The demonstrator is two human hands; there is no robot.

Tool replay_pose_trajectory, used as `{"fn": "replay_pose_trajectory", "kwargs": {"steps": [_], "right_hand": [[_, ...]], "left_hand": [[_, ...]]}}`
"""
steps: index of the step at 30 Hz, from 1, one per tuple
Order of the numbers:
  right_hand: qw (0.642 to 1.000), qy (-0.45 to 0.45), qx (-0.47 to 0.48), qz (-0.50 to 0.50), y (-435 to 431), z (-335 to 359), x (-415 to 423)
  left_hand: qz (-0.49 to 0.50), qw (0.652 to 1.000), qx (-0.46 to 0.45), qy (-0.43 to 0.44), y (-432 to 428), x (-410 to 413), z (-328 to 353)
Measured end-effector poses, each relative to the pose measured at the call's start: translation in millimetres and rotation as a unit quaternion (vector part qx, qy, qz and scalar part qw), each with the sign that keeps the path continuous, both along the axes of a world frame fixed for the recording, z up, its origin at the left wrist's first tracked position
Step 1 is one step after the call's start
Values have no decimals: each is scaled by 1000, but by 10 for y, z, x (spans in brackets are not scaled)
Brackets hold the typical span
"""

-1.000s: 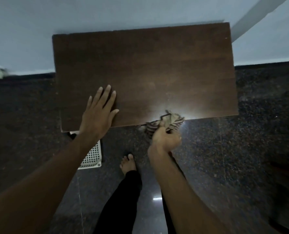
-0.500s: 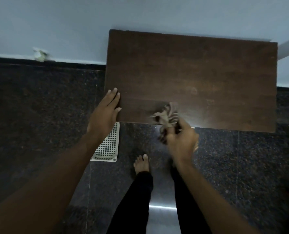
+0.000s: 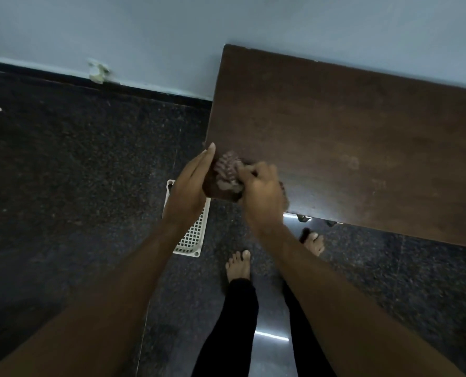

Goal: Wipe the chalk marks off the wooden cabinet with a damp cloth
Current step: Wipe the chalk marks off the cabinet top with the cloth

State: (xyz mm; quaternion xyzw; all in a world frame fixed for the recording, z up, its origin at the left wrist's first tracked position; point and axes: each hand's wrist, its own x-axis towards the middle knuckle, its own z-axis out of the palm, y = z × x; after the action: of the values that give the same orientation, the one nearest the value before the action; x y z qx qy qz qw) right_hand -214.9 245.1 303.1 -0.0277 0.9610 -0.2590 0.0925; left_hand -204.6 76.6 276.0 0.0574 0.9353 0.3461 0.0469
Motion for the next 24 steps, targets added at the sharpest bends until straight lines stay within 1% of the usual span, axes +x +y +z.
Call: {"fn": "replay_pose_trajectory", "kwargs": {"steps": [1, 2, 3, 4, 5, 6, 8, 10, 11, 12, 13, 14, 16, 18, 19, 22, 24], "right_hand": [[1000, -10, -13, 23, -159, 17, 27], [998, 0, -26, 58, -231, -25, 75], [996, 15, -25, 90, -227, -9, 121], [992, 10, -20, 120, -145, -74, 174], [988, 11, -8, 157, -28, -104, 208], [981, 31, 10, 189, 133, -137, 239], [976, 37, 34, 212, 439, -113, 256], [989, -1, -3, 151, 738, -93, 157], [995, -12, -34, 98, 884, -66, 51], [998, -19, -59, 21, 994, -6, -103], [996, -37, -64, -54, 1129, 27, -254], [995, -28, -42, -90, 1249, 16, -418], [994, 1, 56, -91, 1377, 17, -766], [992, 35, 103, -70, 1410, -78, -1130], [989, 42, 118, -79, 1362, -122, -1338], [986, 61, 74, -134, 1071, -120, -1869], [991, 50, 42, -116, 793, -109, -2095]], "left_hand": [[6, 1000, 23, -15, -29, -20, 35], [3, 998, 55, -25, -47, -39, 36], [-6, 998, 57, -33, -88, -63, 21], [-16, 999, 44, -25, -109, -94, 19], [-32, 999, 11, -6, -113, -104, -4], [-41, 999, -30, 15, -110, -95, -51], [-68, 992, -105, 25, -41, -99, -80], [-113, 978, -175, 13, 72, -121, -105], [-130, 970, -205, 3, 123, -119, -136], [-140, 964, -227, -9, 175, -114, -145], [-139, 958, -249, -16, 229, -96, -168], [-128, 954, -269, -14, 279, -71, -201], [-103, 953, -285, -13, 354, -34, -236], [-97, 954, -285, -8, 379, -34, -259], [-97, 953, -286, -4, 374, -38, -272], [-104, 951, -290, -8, 363, -53, -269], [-106, 950, -292, -5, 363, -53, -281]]}}
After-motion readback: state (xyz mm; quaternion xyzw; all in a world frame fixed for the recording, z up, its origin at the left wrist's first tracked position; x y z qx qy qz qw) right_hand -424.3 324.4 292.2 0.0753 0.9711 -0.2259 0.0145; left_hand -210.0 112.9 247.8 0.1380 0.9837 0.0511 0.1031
